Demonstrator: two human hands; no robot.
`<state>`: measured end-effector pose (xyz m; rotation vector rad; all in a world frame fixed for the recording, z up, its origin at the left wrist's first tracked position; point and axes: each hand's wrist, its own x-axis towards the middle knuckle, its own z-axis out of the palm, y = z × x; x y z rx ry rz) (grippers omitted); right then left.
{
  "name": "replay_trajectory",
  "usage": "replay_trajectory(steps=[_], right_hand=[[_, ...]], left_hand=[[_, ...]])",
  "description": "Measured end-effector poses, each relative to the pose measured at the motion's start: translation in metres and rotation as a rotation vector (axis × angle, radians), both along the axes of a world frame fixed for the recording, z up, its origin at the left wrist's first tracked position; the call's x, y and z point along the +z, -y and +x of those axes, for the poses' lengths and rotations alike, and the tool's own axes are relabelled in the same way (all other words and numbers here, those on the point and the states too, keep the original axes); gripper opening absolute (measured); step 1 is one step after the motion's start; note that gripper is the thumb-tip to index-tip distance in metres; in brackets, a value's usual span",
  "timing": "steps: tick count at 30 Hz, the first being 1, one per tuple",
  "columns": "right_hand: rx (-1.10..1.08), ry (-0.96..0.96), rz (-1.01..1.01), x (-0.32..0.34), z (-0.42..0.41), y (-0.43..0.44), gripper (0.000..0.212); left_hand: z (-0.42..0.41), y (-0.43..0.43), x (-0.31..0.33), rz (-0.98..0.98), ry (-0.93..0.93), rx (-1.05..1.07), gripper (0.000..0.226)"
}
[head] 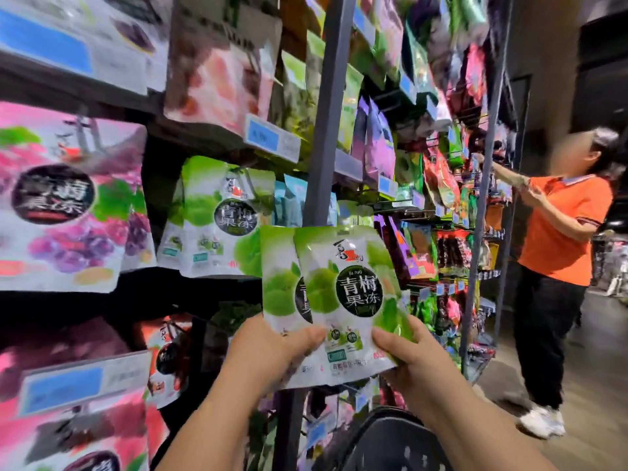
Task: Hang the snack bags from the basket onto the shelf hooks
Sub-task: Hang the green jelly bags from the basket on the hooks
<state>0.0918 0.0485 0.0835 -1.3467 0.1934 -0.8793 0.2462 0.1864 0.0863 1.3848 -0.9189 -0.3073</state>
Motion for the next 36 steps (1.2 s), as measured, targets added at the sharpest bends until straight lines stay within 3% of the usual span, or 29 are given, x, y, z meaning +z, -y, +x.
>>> replay_trajectory(steps=[11, 17, 22, 27, 36], right_hand=[[0.143, 0.114, 0.045, 0.034, 0.081, -0.038, 0.057], [0.182, 0.175, 0.080, 0.058, 0.116, -0.045, 0.046], [0.155, 0.206, 0.102, 0.073, 0.134, -0.044, 0.055], [0.145, 0.192, 0.129, 0.079, 0.149, -0.039, 0.036], [0.137, 0.180, 0.150, 0.069, 0.165, -0.033, 0.042]], left_hand=[[0.032, -0.061, 0.011, -0.067, 0.096, 0.270, 0.023], [0.035, -0.076, 0.010, -0.043, 0.057, 0.305, 0.017], [0.038, -0.082, 0.011, -0.051, 0.080, 0.255, 0.024], [0.051, -0.084, 0.009, -0.051, 0.101, 0.262, 0.031], [0.067, -0.082, -0.002, -0.031, 0.115, 0.278, 0.019]])
